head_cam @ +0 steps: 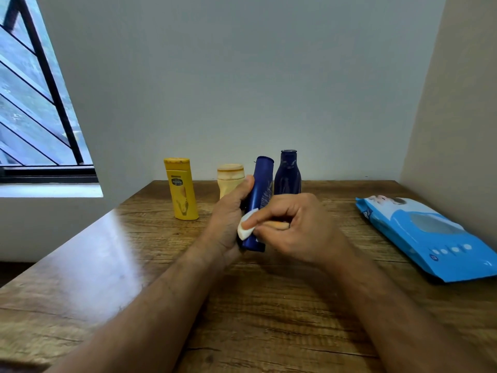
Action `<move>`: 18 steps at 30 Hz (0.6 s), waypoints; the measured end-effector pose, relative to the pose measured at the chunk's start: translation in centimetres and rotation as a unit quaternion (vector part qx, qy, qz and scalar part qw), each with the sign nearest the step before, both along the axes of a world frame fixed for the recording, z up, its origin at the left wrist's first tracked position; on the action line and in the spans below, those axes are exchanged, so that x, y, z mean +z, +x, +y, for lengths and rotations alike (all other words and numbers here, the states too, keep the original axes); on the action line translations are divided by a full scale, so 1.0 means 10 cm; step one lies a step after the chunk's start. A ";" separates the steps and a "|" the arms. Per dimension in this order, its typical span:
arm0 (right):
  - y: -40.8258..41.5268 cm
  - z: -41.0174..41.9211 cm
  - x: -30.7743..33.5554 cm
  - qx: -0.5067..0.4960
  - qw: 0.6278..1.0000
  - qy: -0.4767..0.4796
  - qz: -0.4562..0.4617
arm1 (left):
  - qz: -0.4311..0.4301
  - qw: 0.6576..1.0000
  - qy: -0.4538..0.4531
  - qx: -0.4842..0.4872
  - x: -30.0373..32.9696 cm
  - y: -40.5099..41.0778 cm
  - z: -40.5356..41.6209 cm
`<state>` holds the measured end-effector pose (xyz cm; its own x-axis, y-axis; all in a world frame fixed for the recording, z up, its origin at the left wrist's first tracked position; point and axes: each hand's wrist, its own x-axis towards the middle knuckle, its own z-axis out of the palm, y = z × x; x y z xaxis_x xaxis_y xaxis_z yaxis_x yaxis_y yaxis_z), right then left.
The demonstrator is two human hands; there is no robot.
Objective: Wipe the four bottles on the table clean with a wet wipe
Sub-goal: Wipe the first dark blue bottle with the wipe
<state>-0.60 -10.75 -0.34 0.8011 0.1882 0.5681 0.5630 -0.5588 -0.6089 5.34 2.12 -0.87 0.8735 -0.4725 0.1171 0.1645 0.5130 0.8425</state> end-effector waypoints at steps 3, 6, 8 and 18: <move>0.01 0.00 0.00 -0.015 1.000 -0.008 -0.021 | 0.002 1.000 0.006 -0.003 -0.02 0.00 -0.01; 0.07 -0.02 -0.01 -0.102 0.990 0.032 -0.087 | -0.006 0.999 0.033 -0.010 -0.04 -0.01 -0.02; 0.10 -0.04 -0.01 -0.138 0.982 0.082 -0.097 | -0.021 0.999 0.050 -0.002 -0.05 -0.02 -0.05; 0.05 -0.04 -0.04 -0.036 0.995 -0.089 -0.028 | 0.013 0.997 0.042 0.062 -0.02 0.00 -0.05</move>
<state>-0.08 -11.18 -0.75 0.7845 0.2334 0.5745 0.5479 -0.6948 -0.4659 5.38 1.61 -1.08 0.9283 -0.3674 0.0577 0.1269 0.4587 0.8795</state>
